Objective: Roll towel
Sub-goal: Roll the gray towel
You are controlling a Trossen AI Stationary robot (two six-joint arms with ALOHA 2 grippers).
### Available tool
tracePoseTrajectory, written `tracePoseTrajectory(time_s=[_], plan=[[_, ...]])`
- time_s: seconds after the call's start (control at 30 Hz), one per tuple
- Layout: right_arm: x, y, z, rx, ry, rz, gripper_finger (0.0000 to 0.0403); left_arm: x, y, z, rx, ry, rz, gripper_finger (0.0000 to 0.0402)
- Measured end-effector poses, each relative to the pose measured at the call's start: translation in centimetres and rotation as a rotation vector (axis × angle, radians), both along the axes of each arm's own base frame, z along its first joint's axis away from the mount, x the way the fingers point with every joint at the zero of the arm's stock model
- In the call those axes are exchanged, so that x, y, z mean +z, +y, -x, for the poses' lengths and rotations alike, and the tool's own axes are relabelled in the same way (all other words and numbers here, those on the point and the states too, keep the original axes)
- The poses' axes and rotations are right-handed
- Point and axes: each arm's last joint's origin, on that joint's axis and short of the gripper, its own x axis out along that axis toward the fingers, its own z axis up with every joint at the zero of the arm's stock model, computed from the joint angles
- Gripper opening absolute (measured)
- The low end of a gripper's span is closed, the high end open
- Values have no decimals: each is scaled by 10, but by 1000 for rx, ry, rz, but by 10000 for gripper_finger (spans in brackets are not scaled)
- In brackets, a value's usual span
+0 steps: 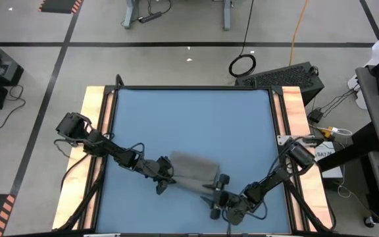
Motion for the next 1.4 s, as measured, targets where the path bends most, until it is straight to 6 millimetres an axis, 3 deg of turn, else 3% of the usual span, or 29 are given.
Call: tracePoseTrajectory(time_s=[0.13,0.3,0.57,0.7,0.87,0.97,1.13,1.4], plan=[[-13,-5,-4,-54,-7,-47,218,0,0,0,2,-1,-3,40],[-20,-12,-6,-134,-24,-135,162,0,3,-1,73,-30,-91,55],[-25,-15,-3,-169,5,-203,71,10,7,0,89,-98,-240,152],[-26,-14,-3,-162,14,-214,58,32,8,6,98,-176,-398,204],[-26,-15,-3,-168,12,-231,56,51,-18,22,-15,-298,-578,238],[-27,-15,-3,-174,11,-237,55,43,-35,29,-61,-306,-675,247],[-27,-15,-2,-174,12,-237,55,14,-50,34,-122,-252,-830,257],[-27,-16,-2,-176,16,-233,55,-13,-45,26,-90,-186,-908,263]])
